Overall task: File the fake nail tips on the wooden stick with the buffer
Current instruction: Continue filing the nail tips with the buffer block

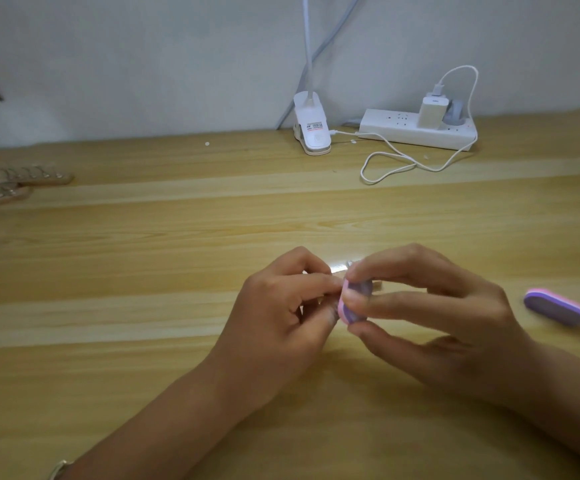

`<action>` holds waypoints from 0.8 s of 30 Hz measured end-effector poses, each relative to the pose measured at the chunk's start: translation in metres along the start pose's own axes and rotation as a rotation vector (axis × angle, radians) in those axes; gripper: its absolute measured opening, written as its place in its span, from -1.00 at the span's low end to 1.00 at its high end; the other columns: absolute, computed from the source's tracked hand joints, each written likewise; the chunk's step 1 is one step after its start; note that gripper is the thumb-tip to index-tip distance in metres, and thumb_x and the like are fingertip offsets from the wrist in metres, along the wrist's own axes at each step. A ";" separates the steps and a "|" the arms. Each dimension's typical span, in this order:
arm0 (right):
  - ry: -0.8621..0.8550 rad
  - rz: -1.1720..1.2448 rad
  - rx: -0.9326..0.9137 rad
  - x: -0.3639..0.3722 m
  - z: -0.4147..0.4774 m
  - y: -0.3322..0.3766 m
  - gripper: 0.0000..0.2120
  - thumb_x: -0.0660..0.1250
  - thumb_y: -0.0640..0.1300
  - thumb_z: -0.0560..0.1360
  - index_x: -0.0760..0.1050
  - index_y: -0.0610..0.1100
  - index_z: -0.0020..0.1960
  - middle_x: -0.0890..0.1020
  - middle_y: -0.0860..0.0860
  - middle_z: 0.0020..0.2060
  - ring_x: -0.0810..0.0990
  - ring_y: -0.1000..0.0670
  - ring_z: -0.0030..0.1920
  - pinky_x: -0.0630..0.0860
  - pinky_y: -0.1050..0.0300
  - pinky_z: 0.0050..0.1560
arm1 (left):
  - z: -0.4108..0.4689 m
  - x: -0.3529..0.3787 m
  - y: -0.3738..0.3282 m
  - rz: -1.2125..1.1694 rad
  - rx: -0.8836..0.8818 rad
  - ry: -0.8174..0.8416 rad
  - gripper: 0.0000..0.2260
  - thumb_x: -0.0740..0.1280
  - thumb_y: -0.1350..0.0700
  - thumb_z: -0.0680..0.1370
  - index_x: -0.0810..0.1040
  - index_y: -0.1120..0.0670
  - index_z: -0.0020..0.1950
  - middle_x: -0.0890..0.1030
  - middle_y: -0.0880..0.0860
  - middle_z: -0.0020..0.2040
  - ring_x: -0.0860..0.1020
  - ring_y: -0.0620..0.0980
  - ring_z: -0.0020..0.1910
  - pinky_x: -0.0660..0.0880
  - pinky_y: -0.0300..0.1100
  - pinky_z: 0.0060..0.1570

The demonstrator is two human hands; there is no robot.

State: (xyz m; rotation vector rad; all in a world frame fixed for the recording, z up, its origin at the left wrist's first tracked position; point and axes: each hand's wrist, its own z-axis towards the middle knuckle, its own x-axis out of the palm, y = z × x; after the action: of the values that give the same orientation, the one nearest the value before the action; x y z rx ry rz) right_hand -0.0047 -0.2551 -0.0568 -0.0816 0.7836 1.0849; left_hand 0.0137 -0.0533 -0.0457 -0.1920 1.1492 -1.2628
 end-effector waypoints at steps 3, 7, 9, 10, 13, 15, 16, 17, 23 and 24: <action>-0.003 -0.027 0.022 -0.006 0.001 -0.005 -0.88 0.49 -0.26 0.50 0.69 -0.27 0.01 0.64 -0.17 -0.02 0.67 -0.10 -0.03 0.56 0.04 0.00 | 0.001 0.001 0.001 0.006 -0.004 -0.013 -0.88 0.40 0.25 0.48 0.72 0.13 -0.05 0.57 -0.01 -0.16 0.52 -0.03 -0.30 0.43 -0.18 -0.37; -0.007 -0.026 0.017 -0.003 0.000 -0.001 -0.89 0.49 -0.27 0.49 0.70 -0.27 0.00 0.65 -0.18 -0.02 0.66 -0.12 -0.04 0.56 0.03 -0.02 | 0.001 0.001 0.001 -0.026 -0.016 -0.010 -0.87 0.40 0.26 0.48 0.72 0.13 -0.04 0.57 -0.01 -0.16 0.53 -0.03 -0.29 0.42 -0.23 -0.36; 0.007 -0.029 -0.022 -0.001 0.000 0.001 -0.89 0.50 -0.26 0.49 0.70 -0.28 -0.01 0.65 -0.19 -0.02 0.66 -0.13 -0.04 0.55 0.04 0.00 | 0.001 0.001 0.002 -0.057 -0.020 -0.024 -0.85 0.39 0.27 0.48 0.72 0.12 -0.04 0.58 0.00 -0.17 0.54 -0.03 -0.27 0.44 -0.21 -0.35; 0.006 -0.031 -0.011 -0.003 0.000 -0.001 -0.89 0.50 -0.27 0.48 0.69 -0.28 0.00 0.65 -0.19 -0.02 0.66 -0.13 -0.04 0.56 0.04 0.00 | 0.001 0.002 0.002 -0.073 -0.029 -0.035 -0.86 0.39 0.25 0.48 0.72 0.11 -0.05 0.59 0.00 -0.17 0.55 -0.03 -0.27 0.44 -0.19 -0.36; -0.024 -0.026 0.057 -0.008 0.002 -0.006 -0.87 0.50 -0.29 0.47 0.69 -0.27 0.02 0.63 -0.18 -0.02 0.68 -0.13 -0.04 0.59 0.03 -0.02 | 0.002 0.002 0.001 -0.152 -0.083 -0.062 -0.89 0.41 0.19 0.48 0.72 0.07 -0.07 0.59 -0.02 -0.17 0.55 0.00 -0.29 0.45 -0.15 -0.40; -0.016 -0.013 0.029 -0.004 0.002 -0.001 -0.89 0.49 -0.27 0.49 0.69 -0.26 0.00 0.64 -0.18 -0.02 0.67 -0.12 -0.03 0.58 0.03 -0.01 | 0.002 0.002 0.002 -0.190 -0.097 -0.059 -0.86 0.40 0.22 0.47 0.72 0.05 -0.06 0.60 -0.02 -0.16 0.56 0.00 -0.28 0.47 -0.09 -0.38; -0.010 -0.009 -0.001 -0.002 0.001 0.002 -0.89 0.49 -0.26 0.49 0.69 -0.27 -0.01 0.64 -0.18 -0.01 0.66 -0.11 -0.03 0.57 0.03 0.00 | 0.002 0.002 0.002 -0.197 -0.094 -0.058 -0.84 0.39 0.23 0.47 0.72 0.05 -0.05 0.60 -0.02 -0.16 0.57 -0.01 -0.26 0.48 -0.08 -0.36; -0.005 -0.007 -0.021 -0.001 0.001 0.004 -0.89 0.49 -0.26 0.49 0.69 -0.27 -0.01 0.65 -0.19 -0.01 0.66 -0.11 -0.03 0.56 0.04 0.01 | 0.001 0.002 0.002 -0.204 -0.093 -0.059 -0.83 0.38 0.24 0.47 0.72 0.04 -0.05 0.61 -0.03 -0.16 0.58 0.00 -0.26 0.48 -0.08 -0.36; -0.025 -0.006 0.052 -0.005 0.002 0.000 -0.87 0.50 -0.29 0.47 0.69 -0.27 0.01 0.63 -0.18 -0.01 0.67 -0.11 -0.02 0.59 0.02 0.00 | 0.002 0.002 0.003 -0.287 -0.152 -0.044 -0.87 0.40 0.17 0.47 0.72 -0.01 -0.08 0.60 -0.04 -0.15 0.52 -0.09 -0.38 0.40 -0.30 -0.47; -0.019 -0.004 0.024 -0.002 0.001 0.003 -0.89 0.50 -0.29 0.48 0.69 -0.27 0.00 0.63 -0.18 -0.01 0.67 -0.11 -0.02 0.57 0.03 0.00 | 0.001 0.002 0.003 -0.304 -0.154 -0.044 -0.86 0.40 0.17 0.47 0.71 -0.01 -0.05 0.60 -0.04 -0.15 0.51 -0.12 -0.39 0.39 -0.32 -0.46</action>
State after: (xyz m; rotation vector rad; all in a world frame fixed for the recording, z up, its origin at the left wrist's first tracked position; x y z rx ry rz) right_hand -0.0071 -0.2546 -0.0537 -0.0525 0.7784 1.0710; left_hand 0.0165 -0.0543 -0.0483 -0.5226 1.2112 -1.4274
